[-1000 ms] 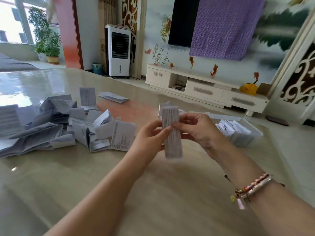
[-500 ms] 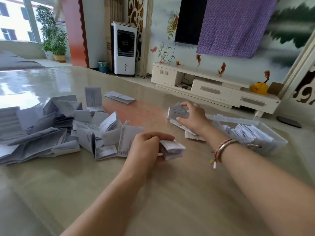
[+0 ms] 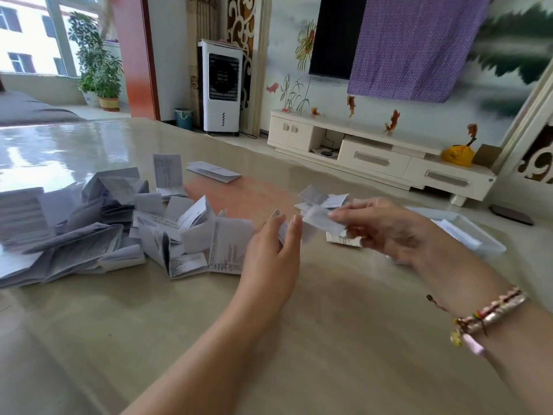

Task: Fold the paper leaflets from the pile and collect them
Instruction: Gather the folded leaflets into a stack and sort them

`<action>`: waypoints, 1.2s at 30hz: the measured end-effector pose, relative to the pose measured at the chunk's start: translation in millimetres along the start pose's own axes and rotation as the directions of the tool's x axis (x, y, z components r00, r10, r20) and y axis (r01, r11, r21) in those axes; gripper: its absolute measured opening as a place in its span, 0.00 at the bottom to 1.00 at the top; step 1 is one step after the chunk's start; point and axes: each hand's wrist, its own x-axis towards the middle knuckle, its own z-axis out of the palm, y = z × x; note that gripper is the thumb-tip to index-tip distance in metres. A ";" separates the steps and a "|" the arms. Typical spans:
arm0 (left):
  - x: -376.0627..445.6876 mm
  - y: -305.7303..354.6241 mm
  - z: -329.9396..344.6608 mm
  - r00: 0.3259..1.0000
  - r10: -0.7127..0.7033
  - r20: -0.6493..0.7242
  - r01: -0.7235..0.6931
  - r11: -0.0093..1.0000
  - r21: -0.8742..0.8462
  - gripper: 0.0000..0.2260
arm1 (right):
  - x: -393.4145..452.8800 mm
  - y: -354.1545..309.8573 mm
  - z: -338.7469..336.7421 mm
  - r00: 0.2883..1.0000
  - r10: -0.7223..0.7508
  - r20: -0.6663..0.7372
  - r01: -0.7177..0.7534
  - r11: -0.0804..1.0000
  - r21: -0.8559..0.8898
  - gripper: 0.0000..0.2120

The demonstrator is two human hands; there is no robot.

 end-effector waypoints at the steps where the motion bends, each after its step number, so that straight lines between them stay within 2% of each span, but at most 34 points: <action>1: 0.4 1.4 1.2 1.000 0.011 -0.007 -0.011 1.000 -0.030 0.22 | -4.5 2.1 1.1 0.999 0.026 0.039 -0.026 1.000 0.001 0.02; 6: 10.5 -1.8 2.6 0.996 -0.040 -0.084 0.021 0.977 -0.214 0.09 | -2.7 8.1 19.4 0.998 -0.009 0.062 0.010 1.000 -0.024 0.01; 8: 15.0 -5.3 2.3 0.992 -0.070 -0.109 0.041 0.969 -0.244 0.10 | 6.7 7.1 18.7 0.998 -0.016 0.055 0.021 0.997 -0.081 0.04; 10: 17.2 -7.8 2.5 0.989 -0.092 -0.113 0.061 0.966 -0.252 0.12 | 25.3 9.7 13.1 0.993 -0.104 -0.065 0.087 0.972 -0.217 0.06; 11: 18.1 -8.7 2.6 0.990 -0.094 -0.108 0.066 0.969 -0.237 0.12 | 39.9 13.6 8.6 0.964 -0.206 -0.166 0.128 0.913 -0.386 0.07; 12: 18.1 -9.1 2.7 0.991 -0.092 -0.099 0.069 0.975 -0.213 0.12 | 53.9 17.9 4.2 0.915 -0.328 -0.234 0.120 0.776 -0.619 0.10; 13: 17.7 -9.0 3.0 0.992 -0.090 -0.091 0.071 0.978 -0.195 0.11 | 68.0 23.2 0.8 0.881 -0.417 -0.224 0.072 0.585 -0.808 0.14; 14: 18.0 -9.1 3.4 0.993 -0.085 -0.088 0.068 0.981 -0.184 0.12 | 80.2 27.3 -1.8 0.876 -0.449 -0.177 0.026 0.410 -0.912 0.17; 15: 18.4 -8.7 3.9 0.993 -0.084 -0.081 0.067 0.978 -0.195 0.13 | 91.6 30.8 -3.9 0.886 -0.444 -0.131 0.001 0.283 -0.959 0.19; 16: 18.6 -8.2 4.7 0.993 -0.096 -0.066 0.080 0.972 -0.219 0.14 | 99.2 33.0 -4.4 0.898 -0.428 -0.098 -0.010 0.202 -0.979 0.19; 18: 18.3 -7.2 7.2 0.989 -0.145 -0.022 0.134 0.955 -0.264 0.13 | 110.3 35.5 -4.2 0.893 -0.444 -0.080 -0.029 0.119 -0.992 0.13; 19: 18.2 -7.4 8.3 0.988 -0.156 -0.007 0.149 0.955 -0.257 0.10 | 111.2 34.5 -3.5 0.877 -0.471 -0.091 -0.036 0.125 -0.991 0.10; 21: 17.3 -9.4 9.3 0.992 -0.128 0.006 0.127 0.975 -0.180 0.06 | 103.5 29.1 -2.0 0.837 -0.530 -0.133 -0.004 0.238 -0.971 0.08; 22: 16.1 -10.3 9.2 0.994 -0.112 0.008 0.112 0.983 -0.143 0.07 | 96.1 26.2 -2.5 0.816 -0.560 -0.144 0.037 0.300 -0.953 0.08; 25: 15.4 -9.5 6.9 0.995 -0.099 0.031 0.101 0.991 -0.088 0.14 | 61.1 12.7 -4.0 0.754 -0.647 -0.115 0.198 0.390 -0.899 0.06; 27: 13.6 -6.5 6.2 0.993 -0.099 0.071 0.102 0.994 -0.048 0.20 | 31.7 1.4 -4.0 0.790 -0.602 -0.116 0.301 0.546 -0.782 0.06; 30: 12.1 -0.9 5.3 0.982 -0.114 0.154 0.124 0.991 -0.058 0.30 | -2.7 -9.9 0.7 0.926 -0.377 0.001 0.317 0.776 -0.545 0.07; 33: 12.5 2.4 6.7 0.967 -0.104 0.234 0.139 0.981 -0.138 0.34 | -11.1 -5.3 8.1 0.960 -0.260 0.107 0.281 0.875 -0.395 0.08; 36: 10.6 5.9 9.6 0.962 -0.057 0.266 0.142 0.940 -0.311 0.31 | -8.0 5.2 14.3 0.970 -0.231 0.081 0.245 0.928 -0.282 0.06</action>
